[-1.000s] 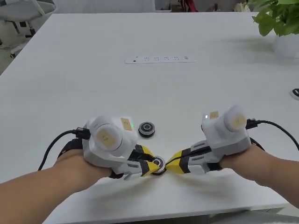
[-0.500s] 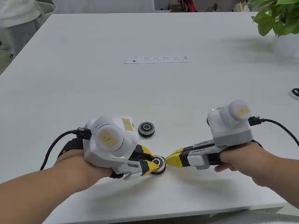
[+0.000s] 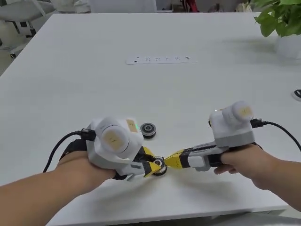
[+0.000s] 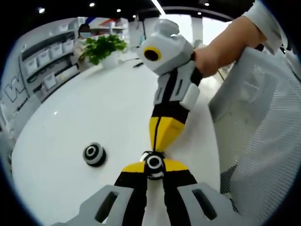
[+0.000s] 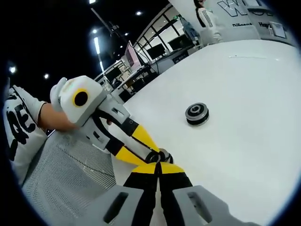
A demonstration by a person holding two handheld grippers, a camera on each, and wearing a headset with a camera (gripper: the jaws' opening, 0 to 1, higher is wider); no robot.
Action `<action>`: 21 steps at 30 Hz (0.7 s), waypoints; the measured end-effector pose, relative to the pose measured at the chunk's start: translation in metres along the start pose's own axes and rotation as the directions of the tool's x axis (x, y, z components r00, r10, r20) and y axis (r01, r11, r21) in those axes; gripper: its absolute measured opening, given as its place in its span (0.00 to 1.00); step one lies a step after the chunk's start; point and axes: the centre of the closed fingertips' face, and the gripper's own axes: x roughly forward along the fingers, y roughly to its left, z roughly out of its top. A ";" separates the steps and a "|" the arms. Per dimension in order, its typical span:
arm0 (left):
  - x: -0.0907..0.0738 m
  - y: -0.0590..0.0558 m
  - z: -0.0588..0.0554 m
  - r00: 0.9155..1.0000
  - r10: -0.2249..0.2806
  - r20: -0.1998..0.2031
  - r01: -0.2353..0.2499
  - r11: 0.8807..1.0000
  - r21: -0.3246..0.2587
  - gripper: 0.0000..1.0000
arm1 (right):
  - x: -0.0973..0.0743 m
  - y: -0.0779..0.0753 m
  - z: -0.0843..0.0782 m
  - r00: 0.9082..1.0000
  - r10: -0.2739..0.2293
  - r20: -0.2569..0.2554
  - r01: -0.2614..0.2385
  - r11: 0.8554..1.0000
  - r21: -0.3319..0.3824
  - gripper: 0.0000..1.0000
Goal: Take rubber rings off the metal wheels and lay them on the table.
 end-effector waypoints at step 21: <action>0.001 0.001 0.000 0.999 -0.017 0.037 0.017 1.000 -0.007 0.12 | 0.001 0.013 0.003 0.997 0.071 0.026 -0.071 0.997 -0.029 0.00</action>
